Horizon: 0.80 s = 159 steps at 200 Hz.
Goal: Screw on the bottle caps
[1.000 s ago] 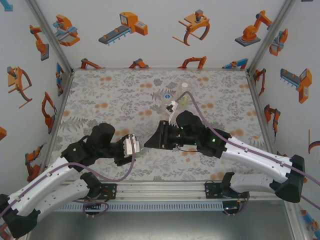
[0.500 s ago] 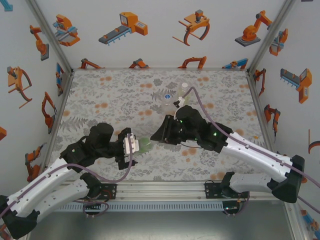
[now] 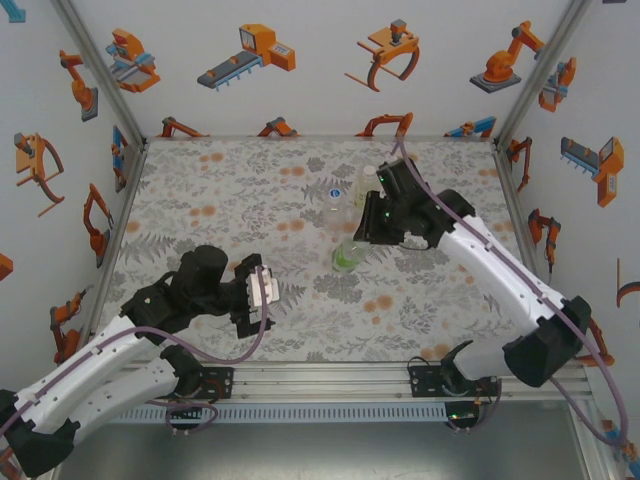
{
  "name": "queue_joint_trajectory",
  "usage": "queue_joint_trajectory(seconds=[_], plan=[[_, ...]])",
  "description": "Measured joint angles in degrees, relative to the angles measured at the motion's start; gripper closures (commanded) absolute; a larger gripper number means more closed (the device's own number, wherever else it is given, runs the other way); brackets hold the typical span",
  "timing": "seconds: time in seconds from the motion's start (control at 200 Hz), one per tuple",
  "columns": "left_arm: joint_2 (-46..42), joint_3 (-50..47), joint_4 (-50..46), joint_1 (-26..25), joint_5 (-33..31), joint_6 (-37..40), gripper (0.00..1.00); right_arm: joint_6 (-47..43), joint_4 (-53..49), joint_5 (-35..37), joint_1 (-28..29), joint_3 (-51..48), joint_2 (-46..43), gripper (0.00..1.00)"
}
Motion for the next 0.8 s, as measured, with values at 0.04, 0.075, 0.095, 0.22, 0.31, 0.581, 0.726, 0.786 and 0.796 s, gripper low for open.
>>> queue_joint_trajectory(seconds=[0.04,0.075,0.095,0.22,0.31,0.581,0.726,0.786,0.796], plan=[[0.17,0.00,0.00,0.00,-0.15,0.00,0.03,-2.16,-1.64,0.68,-0.26,3.02,2.69,1.00],[0.31,0.00,0.00,0.00,-0.24,-0.02,0.03,-4.00,-2.97,1.36,-0.46,5.75,5.18,1.00],[0.37,0.00,-0.02,0.00,-0.31,-0.02,0.03,-4.96,-3.61,1.75,-0.50,7.30,6.64,1.00],[0.48,0.00,-0.02,0.00,-0.46,-0.02,0.03,-10.36,-7.19,3.74,-1.18,16.04,15.37,1.00],[0.55,0.00,-0.02,0.00,-0.61,-0.02,0.03,-13.05,-8.83,4.33,-2.01,20.28,20.20,1.00],[0.63,0.00,-0.04,0.00,-1.03,-0.02,0.03,-16.59,-10.97,4.09,-5.14,26.99,28.28,1.00],[0.66,0.00,-0.04,0.00,-1.03,-0.02,0.03,-17.25,-10.97,3.34,-5.97,28.57,30.56,1.00],[0.66,0.00,-0.04,0.00,-1.03,-0.02,0.03,-17.42,-10.99,2.75,-6.08,28.76,31.21,1.00],[0.66,0.00,-0.04,0.00,-1.03,0.00,0.03,-17.44,-10.99,2.69,-6.08,28.76,31.30,1.00]])
